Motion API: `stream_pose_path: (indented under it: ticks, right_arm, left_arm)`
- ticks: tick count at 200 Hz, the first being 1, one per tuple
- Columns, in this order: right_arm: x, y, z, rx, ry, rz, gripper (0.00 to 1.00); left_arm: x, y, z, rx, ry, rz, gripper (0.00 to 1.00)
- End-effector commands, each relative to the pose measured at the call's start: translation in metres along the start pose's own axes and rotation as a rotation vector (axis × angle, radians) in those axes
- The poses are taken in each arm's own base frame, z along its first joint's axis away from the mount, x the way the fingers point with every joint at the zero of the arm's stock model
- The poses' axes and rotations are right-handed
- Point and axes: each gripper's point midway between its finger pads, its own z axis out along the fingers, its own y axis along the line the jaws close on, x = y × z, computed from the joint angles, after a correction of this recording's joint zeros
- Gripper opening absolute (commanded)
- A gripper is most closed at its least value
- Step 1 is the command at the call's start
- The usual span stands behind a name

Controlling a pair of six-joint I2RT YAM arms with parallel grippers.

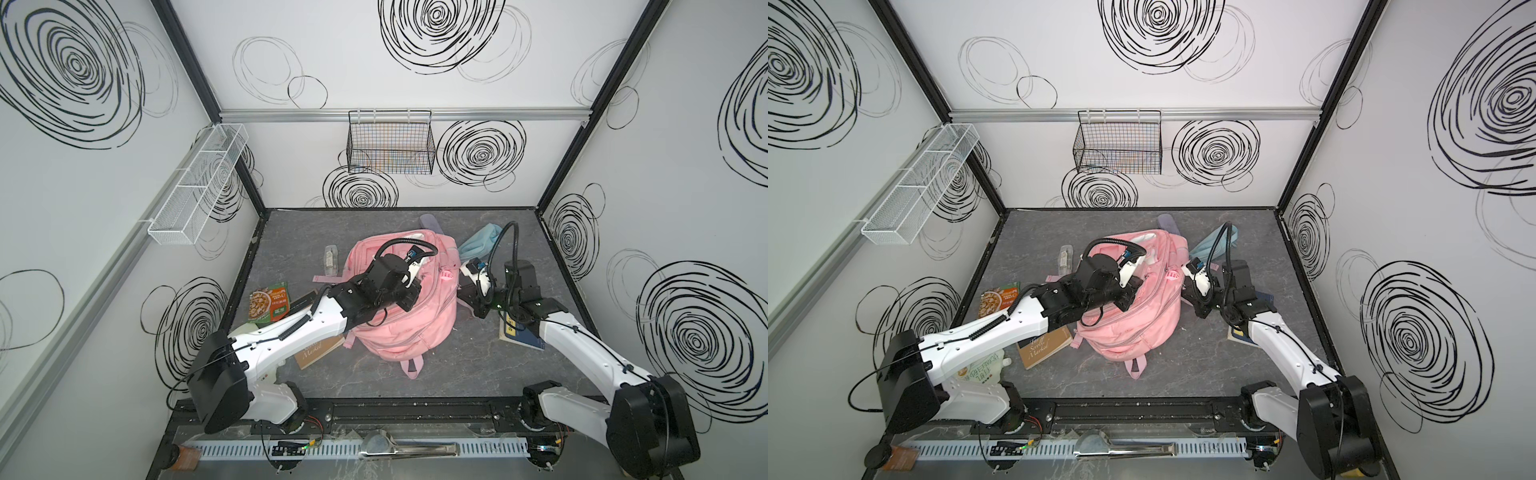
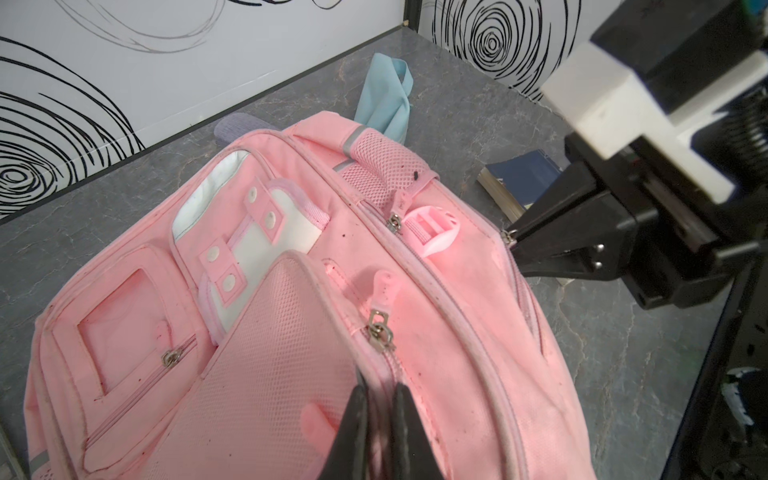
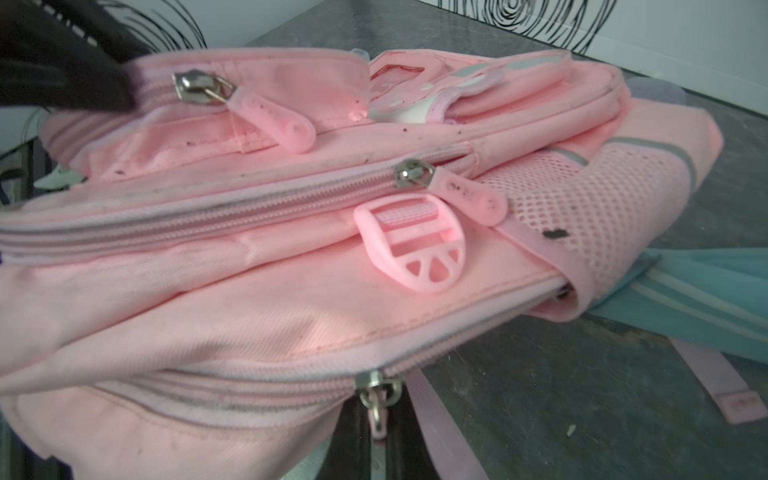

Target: Pack the student bag

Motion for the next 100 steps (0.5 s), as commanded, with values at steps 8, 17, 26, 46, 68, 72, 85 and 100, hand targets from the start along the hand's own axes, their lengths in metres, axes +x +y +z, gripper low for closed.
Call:
stream_pose_path:
  ticks: [8,17,26,46,68,72,85,100]
  right_arm:
    - [-0.021,0.016,-0.013,-0.022,-0.003,0.158,0.00]
    - [-0.018,0.018,-0.015,-0.021,0.027,0.195,0.00]
    - [-0.015,0.020,-0.015,-0.023,0.061,0.227,0.00]
    - [-0.029,0.030,-0.015,-0.014,0.046,0.224,0.00]
    - [-0.040,0.027,-0.016,0.002,0.051,0.288,0.00]
    - [-0.040,0.026,-0.015,0.001,0.063,0.293,0.00]
    - [-0.038,0.022,-0.012,0.016,0.119,0.325,0.00]
    - [-0.034,0.024,-0.008,-0.010,0.181,0.346,0.00]
  left_arm:
    - [-0.042,0.029,-0.005,-0.107,-0.140,-0.124,0.00]
    - [-0.044,0.032,-0.006,-0.117,-0.146,-0.139,0.00]
    - [-0.044,0.035,-0.006,-0.129,-0.150,-0.145,0.00]
    - [-0.047,0.042,-0.008,-0.161,-0.150,-0.158,0.00]
    - [-0.055,0.048,-0.014,-0.180,-0.167,-0.178,0.00]
    - [-0.056,0.048,-0.015,-0.178,-0.172,-0.179,0.00]
    - [-0.061,0.039,-0.018,-0.124,-0.178,-0.155,0.00]
    - [-0.060,0.020,-0.019,-0.022,-0.141,-0.094,0.02]
